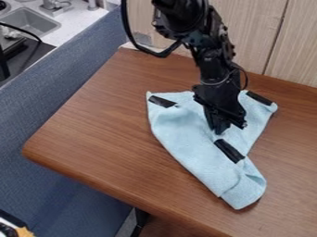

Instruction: Unfold the cloth from the top right to the bottom left.

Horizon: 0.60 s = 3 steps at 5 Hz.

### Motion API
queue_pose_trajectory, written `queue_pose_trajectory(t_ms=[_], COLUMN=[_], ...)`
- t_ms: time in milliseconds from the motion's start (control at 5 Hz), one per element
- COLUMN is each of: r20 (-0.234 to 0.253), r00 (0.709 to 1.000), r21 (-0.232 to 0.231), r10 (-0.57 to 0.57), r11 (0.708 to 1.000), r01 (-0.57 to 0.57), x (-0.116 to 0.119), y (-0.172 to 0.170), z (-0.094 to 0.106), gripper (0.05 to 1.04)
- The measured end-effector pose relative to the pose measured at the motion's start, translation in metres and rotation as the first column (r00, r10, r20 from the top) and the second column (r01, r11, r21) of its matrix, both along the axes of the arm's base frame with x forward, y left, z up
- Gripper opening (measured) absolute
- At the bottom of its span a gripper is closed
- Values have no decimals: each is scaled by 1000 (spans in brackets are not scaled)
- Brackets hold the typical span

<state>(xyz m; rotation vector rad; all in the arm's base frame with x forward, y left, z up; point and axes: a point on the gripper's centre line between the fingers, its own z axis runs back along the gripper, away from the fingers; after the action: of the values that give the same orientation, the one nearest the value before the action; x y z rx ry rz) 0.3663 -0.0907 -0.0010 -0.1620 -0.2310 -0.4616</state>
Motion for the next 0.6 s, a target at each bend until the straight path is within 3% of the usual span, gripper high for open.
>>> queue_pose_trajectory(t_ms=[400,600], r20=[32,133], r00=[999,991], r21=[11,11], r10=[-22,-27], r11=[1000,1000], r01=[21,26], x=[12,13], y=[-2,0], z=[18,62], gripper=[55,55])
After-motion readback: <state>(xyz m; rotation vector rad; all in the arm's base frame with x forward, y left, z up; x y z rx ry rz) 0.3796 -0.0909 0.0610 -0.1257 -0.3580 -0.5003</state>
